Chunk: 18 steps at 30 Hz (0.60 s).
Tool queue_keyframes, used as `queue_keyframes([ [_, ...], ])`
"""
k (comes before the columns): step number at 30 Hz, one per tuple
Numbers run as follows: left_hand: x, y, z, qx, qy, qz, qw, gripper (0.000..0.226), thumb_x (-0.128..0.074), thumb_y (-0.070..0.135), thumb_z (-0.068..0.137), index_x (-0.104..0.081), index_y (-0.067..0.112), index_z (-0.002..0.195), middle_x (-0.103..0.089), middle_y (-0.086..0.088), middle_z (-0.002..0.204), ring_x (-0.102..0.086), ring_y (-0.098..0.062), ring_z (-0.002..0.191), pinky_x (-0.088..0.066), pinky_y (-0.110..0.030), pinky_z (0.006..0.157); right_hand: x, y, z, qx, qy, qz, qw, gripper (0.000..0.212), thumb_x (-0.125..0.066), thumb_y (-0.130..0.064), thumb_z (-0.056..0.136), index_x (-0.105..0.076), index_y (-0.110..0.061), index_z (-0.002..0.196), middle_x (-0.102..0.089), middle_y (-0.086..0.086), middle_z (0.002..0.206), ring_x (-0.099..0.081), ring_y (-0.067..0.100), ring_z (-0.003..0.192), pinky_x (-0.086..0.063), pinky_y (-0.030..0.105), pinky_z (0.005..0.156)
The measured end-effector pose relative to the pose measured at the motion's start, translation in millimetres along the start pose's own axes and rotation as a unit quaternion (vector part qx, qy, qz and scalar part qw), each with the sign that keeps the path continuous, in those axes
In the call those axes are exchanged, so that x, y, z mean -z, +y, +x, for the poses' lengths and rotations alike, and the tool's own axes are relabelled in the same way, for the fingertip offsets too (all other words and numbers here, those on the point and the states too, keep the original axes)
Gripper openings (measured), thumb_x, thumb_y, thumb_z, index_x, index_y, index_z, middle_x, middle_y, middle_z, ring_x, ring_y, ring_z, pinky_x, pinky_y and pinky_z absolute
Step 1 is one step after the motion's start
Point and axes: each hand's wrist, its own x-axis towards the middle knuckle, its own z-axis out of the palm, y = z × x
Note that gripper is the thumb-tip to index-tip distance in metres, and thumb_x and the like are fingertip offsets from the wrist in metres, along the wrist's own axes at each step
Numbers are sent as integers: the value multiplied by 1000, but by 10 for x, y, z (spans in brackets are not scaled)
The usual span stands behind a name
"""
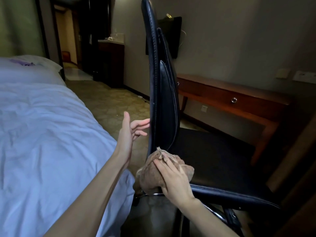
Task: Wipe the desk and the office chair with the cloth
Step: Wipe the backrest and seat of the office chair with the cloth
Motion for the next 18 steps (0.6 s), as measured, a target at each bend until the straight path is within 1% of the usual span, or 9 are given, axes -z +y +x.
queue_keyframes([
  [3, 9, 24, -21, 5, 7, -1, 1000, 79, -14, 66, 105, -77, 20, 118, -78, 1, 117, -68, -15, 92, -47, -35, 109, 48, 66, -2, 19, -38, 11, 999, 93, -83, -8, 55, -58, -14, 144, -56, 8, 152, -38, 21, 149, -54, 51, 105],
  [6, 18, 35, -40, 20, 12, 13, 1000, 79, -12, 65, 105, -76, 21, 122, -77, 4, 120, -66, -14, 100, -45, -33, 110, 143, 111, 53, 41, -22, 27, 999, 75, -67, -15, 64, -65, -17, 139, -60, 3, 147, -46, 22, 145, -52, 46, 106],
  [8, 33, 22, -48, 23, 9, 20, 999, 78, -11, 65, 105, -75, 24, 122, -76, 7, 121, -67, -11, 110, -43, -31, 110, 275, 141, 75, 45, 51, 39, 997, 70, -57, -18, 63, -70, -15, 132, -62, 1, 144, -51, 21, 142, -51, 37, 102],
  [10, 49, 9, -50, 23, 8, 21, 999, 76, -12, 64, 106, -76, 26, 122, -76, 9, 121, -66, -7, 118, -42, -28, 108, 454, 198, 149, 29, 154, 58, 986, 71, -58, -12, 63, -70, -11, 132, -58, 6, 148, -52, 23, 142, -50, 35, 100],
  [12, 56, -25, -51, 23, 14, 22, 999, 75, -12, 63, 107, -76, 27, 121, -76, 10, 121, -66, -6, 119, -42, -27, 106, 647, 272, 322, 15, 238, 53, 970, 70, -63, -7, 69, -66, -11, 138, -52, 7, 154, -50, 25, 144, -48, 35, 102],
  [14, 28, -66, -71, 29, 32, 21, 999, 73, -14, 61, 108, -77, 27, 118, -77, 10, 119, -66, -8, 118, -43, -27, 104, 786, 326, 523, 12, 276, 36, 961, 65, -65, -11, 78, -62, -16, 143, -42, -5, 161, -44, 20, 148, -42, 32, 107],
  [15, 0, -94, -85, 34, 41, 22, 998, 71, -16, 60, 108, -78, 27, 115, -77, 9, 118, -66, -9, 117, -44, -26, 103, 816, 349, 597, 20, 273, 21, 962, 64, -65, -14, 79, -61, -17, 142, -39, -11, 161, -41, 18, 148, -39, 32, 108],
  [16, -20, -133, -100, 42, 52, 24, 997, 69, -17, 58, 109, -78, 27, 112, -78, 9, 116, -67, -10, 115, -46, -25, 101, 798, 374, 644, 37, 248, -4, 968, 65, -68, -16, 76, -61, -16, 140, -42, -11, 158, -42, 18, 146, -38, 35, 107],
  [18, -34, -246, -124, 57, 79, 26, 995, 67, -20, 55, 110, -78, 23, 108, -79, 7, 111, -70, -6, 106, -49, -16, 88, 629, 434, 601, 73, 152, -91, 981, 73, -79, -18, 61, -65, -10, 132, -55, 4, 147, -46, 28, 135, -45, 44, 97],
])
